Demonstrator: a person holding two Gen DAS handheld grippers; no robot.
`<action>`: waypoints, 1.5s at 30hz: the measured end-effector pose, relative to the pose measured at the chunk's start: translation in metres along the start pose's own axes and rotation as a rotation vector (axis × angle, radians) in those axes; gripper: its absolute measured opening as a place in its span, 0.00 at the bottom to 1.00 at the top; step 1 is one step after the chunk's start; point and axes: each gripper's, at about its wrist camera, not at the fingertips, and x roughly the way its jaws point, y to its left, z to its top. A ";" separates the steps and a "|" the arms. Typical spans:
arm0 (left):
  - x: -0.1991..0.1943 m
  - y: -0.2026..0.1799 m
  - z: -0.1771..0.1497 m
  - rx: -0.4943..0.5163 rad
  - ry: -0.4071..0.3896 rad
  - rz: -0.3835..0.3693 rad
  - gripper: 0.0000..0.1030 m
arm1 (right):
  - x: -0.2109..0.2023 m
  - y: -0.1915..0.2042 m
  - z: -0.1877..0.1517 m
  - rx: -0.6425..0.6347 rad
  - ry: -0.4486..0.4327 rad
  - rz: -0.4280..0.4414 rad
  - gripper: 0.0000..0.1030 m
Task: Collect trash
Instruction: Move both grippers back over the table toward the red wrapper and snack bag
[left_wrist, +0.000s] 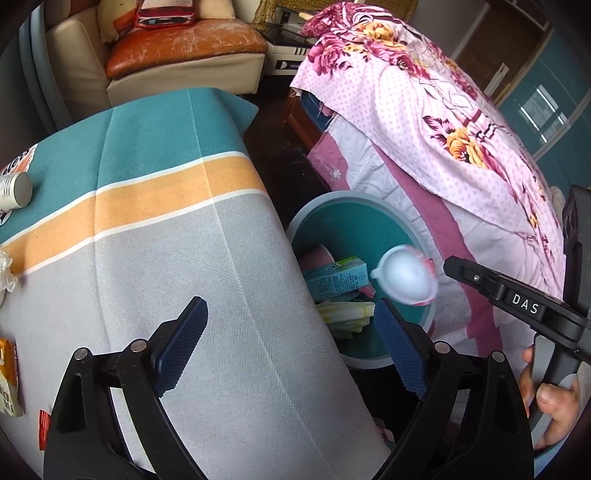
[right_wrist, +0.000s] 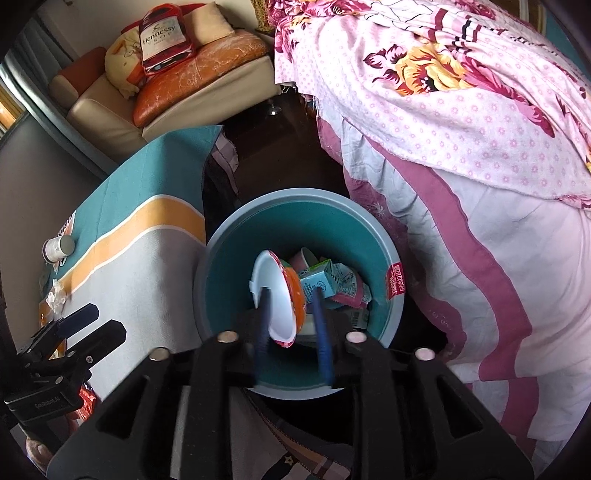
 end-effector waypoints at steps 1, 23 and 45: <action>0.000 0.001 -0.001 -0.001 0.001 -0.001 0.89 | -0.001 0.001 0.000 -0.003 -0.003 -0.004 0.40; -0.040 0.047 -0.032 -0.077 -0.030 -0.018 0.90 | -0.035 0.054 -0.022 -0.077 -0.005 -0.031 0.70; -0.131 0.188 -0.112 -0.281 -0.138 0.077 0.91 | -0.024 0.233 -0.092 -0.433 0.128 0.050 0.72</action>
